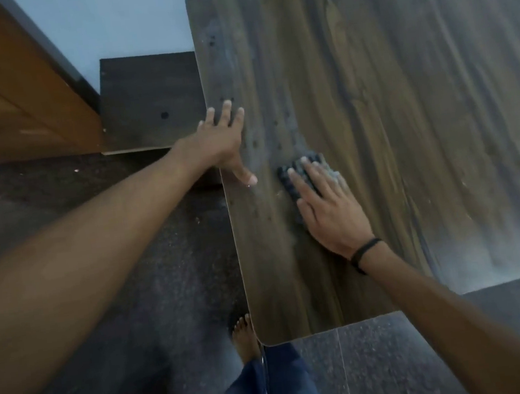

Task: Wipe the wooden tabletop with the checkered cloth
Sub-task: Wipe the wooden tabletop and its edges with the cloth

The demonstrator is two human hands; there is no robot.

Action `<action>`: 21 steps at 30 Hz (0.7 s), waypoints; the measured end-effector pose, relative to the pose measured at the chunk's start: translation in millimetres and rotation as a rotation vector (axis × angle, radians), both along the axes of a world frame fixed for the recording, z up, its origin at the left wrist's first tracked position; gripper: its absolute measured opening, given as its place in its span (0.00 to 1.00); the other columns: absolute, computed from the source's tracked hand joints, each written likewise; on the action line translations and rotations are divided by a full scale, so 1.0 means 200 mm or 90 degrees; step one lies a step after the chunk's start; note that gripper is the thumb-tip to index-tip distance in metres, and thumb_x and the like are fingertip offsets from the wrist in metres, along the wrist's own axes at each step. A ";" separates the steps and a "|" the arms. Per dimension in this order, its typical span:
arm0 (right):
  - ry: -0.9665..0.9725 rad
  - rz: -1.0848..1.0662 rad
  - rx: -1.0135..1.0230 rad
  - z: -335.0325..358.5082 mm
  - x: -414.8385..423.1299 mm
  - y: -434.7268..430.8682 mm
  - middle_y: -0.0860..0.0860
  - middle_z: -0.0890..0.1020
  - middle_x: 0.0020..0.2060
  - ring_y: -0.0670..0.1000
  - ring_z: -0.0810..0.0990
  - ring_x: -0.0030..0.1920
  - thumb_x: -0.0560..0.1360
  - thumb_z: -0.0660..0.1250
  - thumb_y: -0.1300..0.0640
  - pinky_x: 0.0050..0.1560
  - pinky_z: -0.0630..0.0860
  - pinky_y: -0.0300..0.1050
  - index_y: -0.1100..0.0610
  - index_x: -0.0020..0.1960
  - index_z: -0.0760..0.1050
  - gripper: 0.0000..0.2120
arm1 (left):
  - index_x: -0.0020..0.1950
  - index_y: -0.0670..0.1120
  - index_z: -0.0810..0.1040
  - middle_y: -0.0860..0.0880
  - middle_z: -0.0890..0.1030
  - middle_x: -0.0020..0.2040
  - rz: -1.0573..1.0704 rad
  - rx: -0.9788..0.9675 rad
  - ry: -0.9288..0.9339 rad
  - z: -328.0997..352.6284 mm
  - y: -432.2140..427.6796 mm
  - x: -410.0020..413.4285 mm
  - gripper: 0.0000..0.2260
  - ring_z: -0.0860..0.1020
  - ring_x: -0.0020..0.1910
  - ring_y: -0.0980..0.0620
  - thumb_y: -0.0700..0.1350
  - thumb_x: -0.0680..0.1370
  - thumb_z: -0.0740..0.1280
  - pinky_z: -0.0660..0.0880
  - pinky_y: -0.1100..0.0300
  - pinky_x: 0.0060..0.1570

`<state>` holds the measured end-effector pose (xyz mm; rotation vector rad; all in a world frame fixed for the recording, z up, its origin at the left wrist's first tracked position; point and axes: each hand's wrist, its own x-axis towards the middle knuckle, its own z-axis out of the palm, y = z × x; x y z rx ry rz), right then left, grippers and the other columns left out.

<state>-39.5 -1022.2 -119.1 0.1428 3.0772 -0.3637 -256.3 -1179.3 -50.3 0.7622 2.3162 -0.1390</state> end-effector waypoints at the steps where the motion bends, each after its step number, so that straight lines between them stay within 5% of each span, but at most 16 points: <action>1: 0.000 -0.064 0.004 0.00 -0.08 0.03 0.54 0.58 0.81 0.56 0.56 0.80 0.84 0.50 0.48 0.78 0.57 0.62 0.50 0.81 0.58 0.27 | 0.79 0.46 0.32 0.44 0.30 0.78 0.001 0.006 0.009 0.02 0.01 -0.07 0.67 0.36 0.77 0.37 0.66 0.60 0.77 0.44 0.41 0.75; 4: 0.015 -0.175 -0.013 0.01 -0.25 -0.09 0.56 0.59 0.80 0.57 0.57 0.80 0.82 0.51 0.49 0.77 0.59 0.64 0.53 0.81 0.60 0.27 | 0.79 0.46 0.32 0.44 0.31 0.78 0.002 0.018 0.021 0.03 0.08 -0.29 0.67 0.35 0.77 0.39 0.65 0.60 0.78 0.44 0.41 0.75; 8: -0.004 0.068 -0.022 0.01 -0.20 -0.02 0.51 0.55 0.82 0.52 0.52 0.81 0.85 0.49 0.48 0.79 0.55 0.58 0.49 0.82 0.55 0.26 | 0.78 0.46 0.31 0.44 0.30 0.77 0.012 -0.017 0.023 0.01 0.15 -0.51 0.68 0.34 0.77 0.40 0.66 0.59 0.77 0.44 0.40 0.75; 12: -0.038 -0.149 -0.030 0.02 -0.48 0.07 0.54 0.54 0.82 0.54 0.51 0.81 0.85 0.49 0.48 0.79 0.55 0.61 0.51 0.82 0.54 0.26 | 0.76 0.45 0.27 0.43 0.27 0.76 -0.017 -0.034 -0.003 -0.05 0.14 -0.57 0.69 0.33 0.77 0.40 0.67 0.59 0.76 0.43 0.41 0.75; 17: -0.009 0.092 -0.006 0.01 -0.43 0.08 0.52 0.56 0.82 0.53 0.54 0.81 0.85 0.50 0.48 0.79 0.57 0.58 0.51 0.82 0.57 0.26 | 0.76 0.44 0.27 0.42 0.26 0.76 -0.036 -0.040 0.008 -0.08 0.12 -0.58 0.68 0.33 0.77 0.40 0.68 0.61 0.76 0.41 0.43 0.75; 21: -0.022 -0.152 -0.024 0.03 -0.69 0.13 0.54 0.56 0.81 0.56 0.54 0.81 0.83 0.50 0.49 0.78 0.57 0.62 0.52 0.82 0.57 0.27 | 0.76 0.43 0.26 0.41 0.26 0.75 -0.045 -0.083 0.004 -0.09 0.18 -0.60 0.69 0.32 0.76 0.39 0.68 0.61 0.76 0.38 0.45 0.75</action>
